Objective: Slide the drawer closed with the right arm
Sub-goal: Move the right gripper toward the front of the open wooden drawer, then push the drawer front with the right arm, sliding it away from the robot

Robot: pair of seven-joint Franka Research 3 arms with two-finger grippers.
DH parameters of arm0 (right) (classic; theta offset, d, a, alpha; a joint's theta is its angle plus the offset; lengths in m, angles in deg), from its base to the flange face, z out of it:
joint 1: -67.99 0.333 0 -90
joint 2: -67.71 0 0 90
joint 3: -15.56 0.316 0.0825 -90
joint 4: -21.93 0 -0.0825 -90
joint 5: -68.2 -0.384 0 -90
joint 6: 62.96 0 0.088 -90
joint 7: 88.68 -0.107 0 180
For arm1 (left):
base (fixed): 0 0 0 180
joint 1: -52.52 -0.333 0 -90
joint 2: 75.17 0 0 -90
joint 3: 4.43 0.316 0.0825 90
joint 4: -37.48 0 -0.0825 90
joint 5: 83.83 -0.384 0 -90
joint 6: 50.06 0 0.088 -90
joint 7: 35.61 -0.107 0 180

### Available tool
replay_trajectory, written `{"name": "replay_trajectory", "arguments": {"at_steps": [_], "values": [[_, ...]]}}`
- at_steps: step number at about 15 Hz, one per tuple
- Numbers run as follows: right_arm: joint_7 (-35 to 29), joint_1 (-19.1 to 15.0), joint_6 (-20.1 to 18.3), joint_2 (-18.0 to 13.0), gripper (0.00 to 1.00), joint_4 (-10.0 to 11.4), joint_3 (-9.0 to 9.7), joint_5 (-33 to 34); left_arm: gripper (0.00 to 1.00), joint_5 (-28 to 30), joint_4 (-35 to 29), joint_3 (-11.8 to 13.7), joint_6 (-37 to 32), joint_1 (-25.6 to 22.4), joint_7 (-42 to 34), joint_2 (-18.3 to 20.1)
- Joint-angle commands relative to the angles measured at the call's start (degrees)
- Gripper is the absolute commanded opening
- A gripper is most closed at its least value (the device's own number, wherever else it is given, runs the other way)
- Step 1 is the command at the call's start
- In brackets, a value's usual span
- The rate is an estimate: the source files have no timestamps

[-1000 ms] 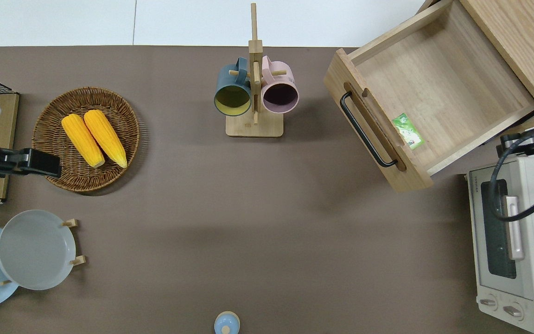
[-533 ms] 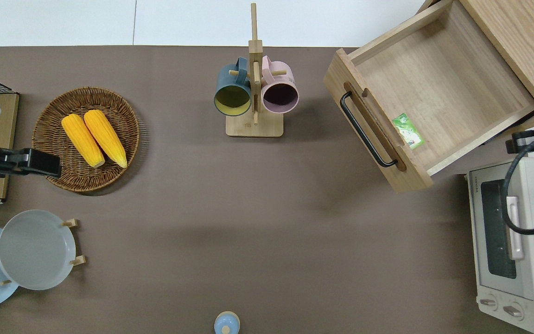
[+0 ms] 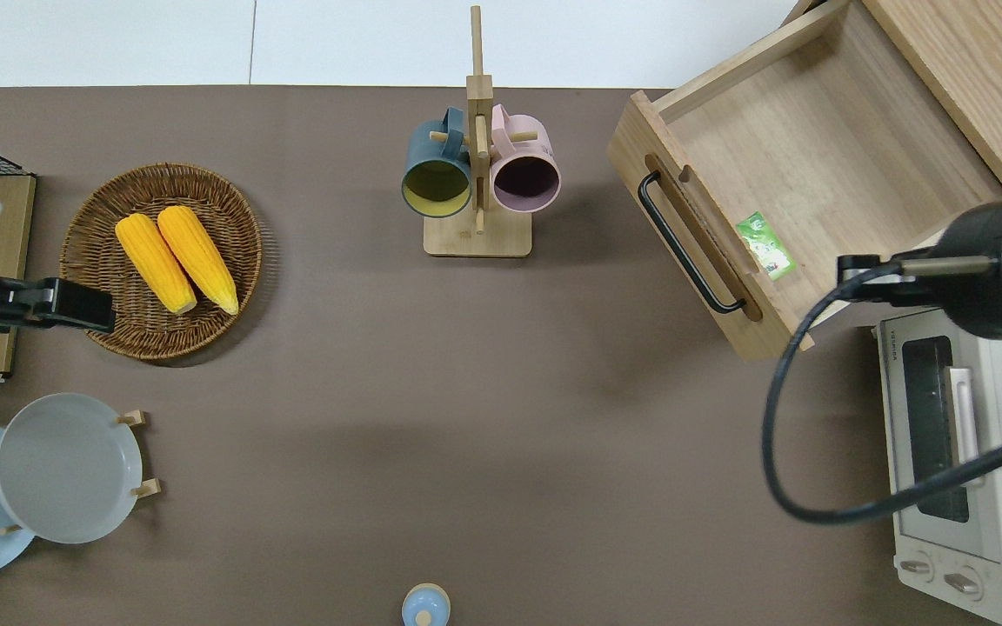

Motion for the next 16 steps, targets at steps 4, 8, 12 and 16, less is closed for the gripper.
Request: {"name": "replay_trajectory", "arguments": {"at_steps": [4,8,12,16], "values": [[-20.98,11.92,0.83,3.28,0.000,-0.35,0.04,6.48,0.99,-0.98,1.40,-0.37,-1.13,-0.22,-0.56,-0.65],[-29.86,13.95,2.15,6.79,0.000,0.09,0.04,6.67,0.99,-0.98,1.49,-0.37,-1.13,-0.22,-0.56,-0.65],[-43.46,14.92,3.02,10.66,0.000,0.18,0.39,5.09,0.99,-0.98,1.49,-0.37,-1.13,-0.22,-0.56,-0.65],[-53.15,14.48,8.55,11.63,0.000,3.77,0.39,0.17,0.99,-0.98,1.49,-0.37,-1.13,-0.22,-0.56,-0.65]]}}
